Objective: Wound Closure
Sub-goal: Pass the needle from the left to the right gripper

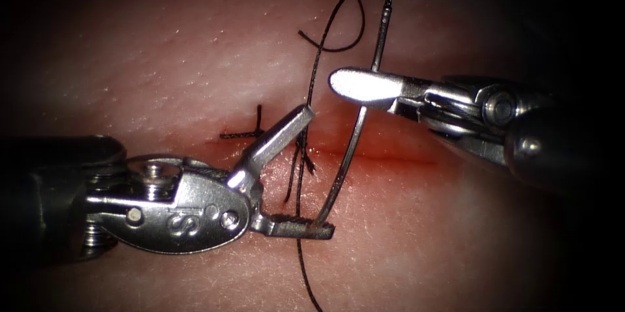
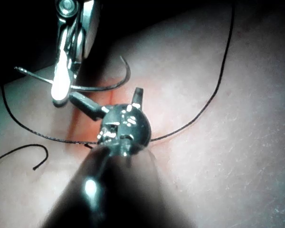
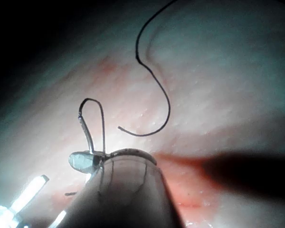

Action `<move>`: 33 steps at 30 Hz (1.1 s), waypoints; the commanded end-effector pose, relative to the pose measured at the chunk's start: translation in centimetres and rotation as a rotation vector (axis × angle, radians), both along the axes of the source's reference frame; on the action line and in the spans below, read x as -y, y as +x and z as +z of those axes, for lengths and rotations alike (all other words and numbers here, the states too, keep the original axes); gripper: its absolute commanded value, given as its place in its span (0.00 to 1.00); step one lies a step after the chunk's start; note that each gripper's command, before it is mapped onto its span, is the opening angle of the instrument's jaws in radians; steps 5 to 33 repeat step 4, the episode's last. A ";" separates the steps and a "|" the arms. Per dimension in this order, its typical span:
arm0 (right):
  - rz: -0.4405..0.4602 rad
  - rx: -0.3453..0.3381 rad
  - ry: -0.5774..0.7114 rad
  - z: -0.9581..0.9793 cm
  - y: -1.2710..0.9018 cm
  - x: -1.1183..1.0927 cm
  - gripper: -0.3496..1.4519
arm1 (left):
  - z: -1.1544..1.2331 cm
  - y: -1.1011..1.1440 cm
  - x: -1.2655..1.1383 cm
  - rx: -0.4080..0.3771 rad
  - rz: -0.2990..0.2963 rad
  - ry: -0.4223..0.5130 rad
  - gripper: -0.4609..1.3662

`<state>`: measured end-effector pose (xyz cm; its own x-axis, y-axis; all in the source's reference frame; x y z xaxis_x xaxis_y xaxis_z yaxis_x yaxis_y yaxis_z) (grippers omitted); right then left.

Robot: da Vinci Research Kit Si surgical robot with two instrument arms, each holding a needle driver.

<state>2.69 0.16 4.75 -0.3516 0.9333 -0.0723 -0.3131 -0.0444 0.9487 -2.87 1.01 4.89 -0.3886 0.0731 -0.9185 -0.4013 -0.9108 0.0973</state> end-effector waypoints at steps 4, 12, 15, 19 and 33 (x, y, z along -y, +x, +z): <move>-0.001 0.006 -0.004 0.00 0.00 0.00 0.00 | 0.00 0.00 0.00 0.000 0.004 0.002 0.68; -0.001 0.006 -0.004 0.00 0.00 0.00 0.00 | 0.00 0.00 0.00 0.000 0.004 0.002 0.68; -0.001 0.006 -0.004 0.00 0.00 0.00 0.00 | 0.00 0.00 0.00 0.000 0.004 0.002 0.68; -0.001 0.006 -0.004 0.00 0.00 0.00 0.00 | 0.00 0.00 0.00 0.000 0.004 0.002 0.68; -0.001 0.006 -0.004 0.00 0.00 0.00 0.00 | 0.00 0.00 0.00 0.000 0.004 0.002 0.68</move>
